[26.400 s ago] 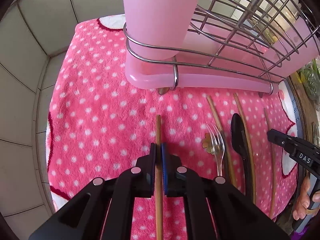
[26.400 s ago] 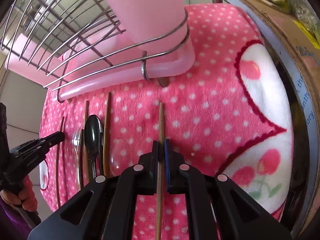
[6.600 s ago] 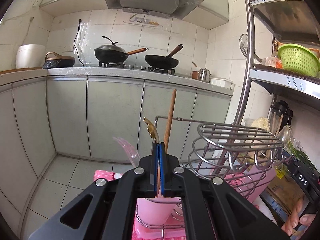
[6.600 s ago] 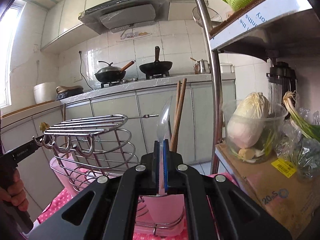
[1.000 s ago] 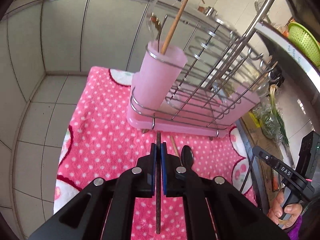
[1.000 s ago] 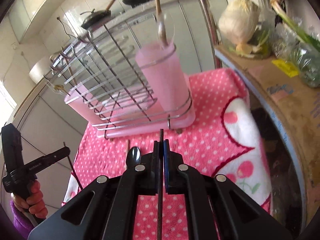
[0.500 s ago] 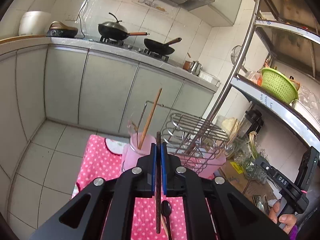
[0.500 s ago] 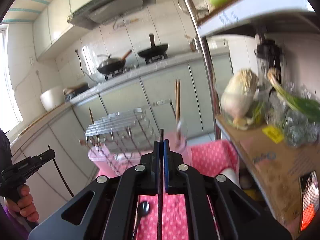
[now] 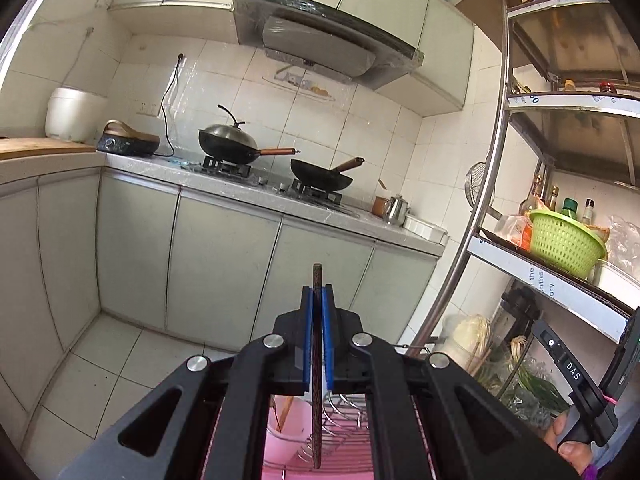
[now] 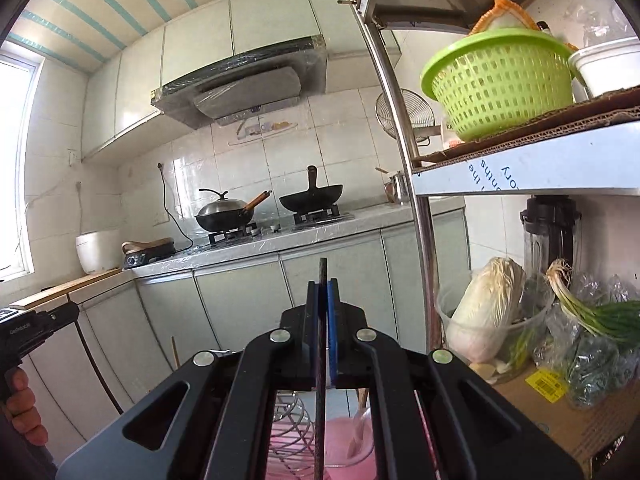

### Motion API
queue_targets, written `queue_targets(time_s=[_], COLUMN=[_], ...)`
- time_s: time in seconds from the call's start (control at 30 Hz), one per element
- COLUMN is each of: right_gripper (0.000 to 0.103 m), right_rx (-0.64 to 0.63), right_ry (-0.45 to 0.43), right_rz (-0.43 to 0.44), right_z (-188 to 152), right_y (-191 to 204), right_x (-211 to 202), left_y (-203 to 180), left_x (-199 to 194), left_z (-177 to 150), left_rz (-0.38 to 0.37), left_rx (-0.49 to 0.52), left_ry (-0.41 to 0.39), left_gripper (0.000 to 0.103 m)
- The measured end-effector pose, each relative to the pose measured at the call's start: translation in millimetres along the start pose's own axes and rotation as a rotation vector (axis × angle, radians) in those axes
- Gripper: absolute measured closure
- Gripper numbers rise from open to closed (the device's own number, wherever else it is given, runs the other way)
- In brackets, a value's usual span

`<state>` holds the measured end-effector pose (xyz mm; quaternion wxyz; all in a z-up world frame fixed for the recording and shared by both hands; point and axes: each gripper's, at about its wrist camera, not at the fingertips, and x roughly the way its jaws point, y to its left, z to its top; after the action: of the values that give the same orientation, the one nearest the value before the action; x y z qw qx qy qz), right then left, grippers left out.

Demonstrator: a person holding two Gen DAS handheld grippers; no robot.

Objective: Organize utensils
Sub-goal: 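Lower both dark chopsticks into the pink cup and open both tools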

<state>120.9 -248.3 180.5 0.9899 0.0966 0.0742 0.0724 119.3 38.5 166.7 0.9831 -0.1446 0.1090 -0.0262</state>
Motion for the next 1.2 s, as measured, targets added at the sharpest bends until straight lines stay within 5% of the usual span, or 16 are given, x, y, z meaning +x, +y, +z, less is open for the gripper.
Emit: queue_targets(time_s=[0.47, 1.2], right_gripper=[0.099, 0.099], right_rx=[-0.086, -0.035], right_ry=[-0.002, 0.303], right_rz=[-0.017, -0.013], right_z=[-26.6, -97.4], right_y=[-1.6, -9.0], right_x=[52.4, 53.1], left_y=[12.6, 14.5], left_x=[61.2, 90.1], left_z=[-35.3, -113.2], left_rz=[0.043, 0.044], left_rx=[0.051, 0.085], left_ry=[-0.006, 0.276], left_gripper=[0.099, 0.099])
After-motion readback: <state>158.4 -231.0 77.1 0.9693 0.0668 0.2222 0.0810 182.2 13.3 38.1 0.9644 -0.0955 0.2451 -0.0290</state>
